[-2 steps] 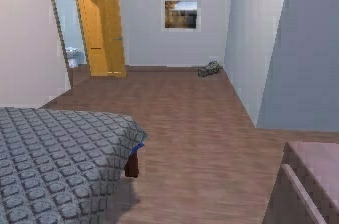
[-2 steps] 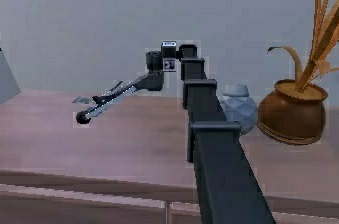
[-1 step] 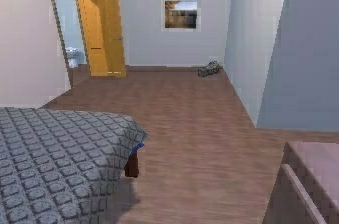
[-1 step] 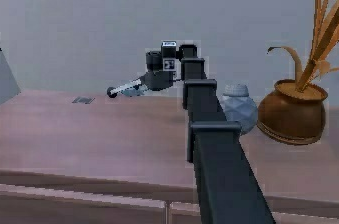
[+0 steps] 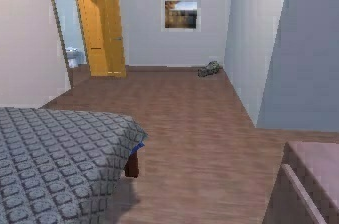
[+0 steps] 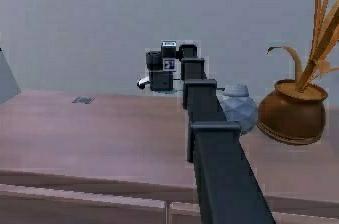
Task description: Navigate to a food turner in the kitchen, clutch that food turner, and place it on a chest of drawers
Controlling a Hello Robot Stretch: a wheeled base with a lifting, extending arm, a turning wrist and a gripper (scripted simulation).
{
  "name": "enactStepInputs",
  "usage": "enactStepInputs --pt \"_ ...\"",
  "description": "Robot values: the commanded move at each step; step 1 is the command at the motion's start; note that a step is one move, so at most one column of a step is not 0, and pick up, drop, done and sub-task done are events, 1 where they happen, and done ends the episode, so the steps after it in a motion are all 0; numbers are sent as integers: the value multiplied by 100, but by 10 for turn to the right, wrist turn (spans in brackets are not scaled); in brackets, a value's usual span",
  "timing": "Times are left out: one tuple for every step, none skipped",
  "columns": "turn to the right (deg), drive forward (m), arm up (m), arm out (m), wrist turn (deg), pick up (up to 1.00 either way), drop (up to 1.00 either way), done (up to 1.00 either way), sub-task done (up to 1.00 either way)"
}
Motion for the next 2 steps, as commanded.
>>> enactStepInputs --pt "0 0 -12 0 0 0 0 0 0" --pt "0 0 0 0 0 0 100 0 0"
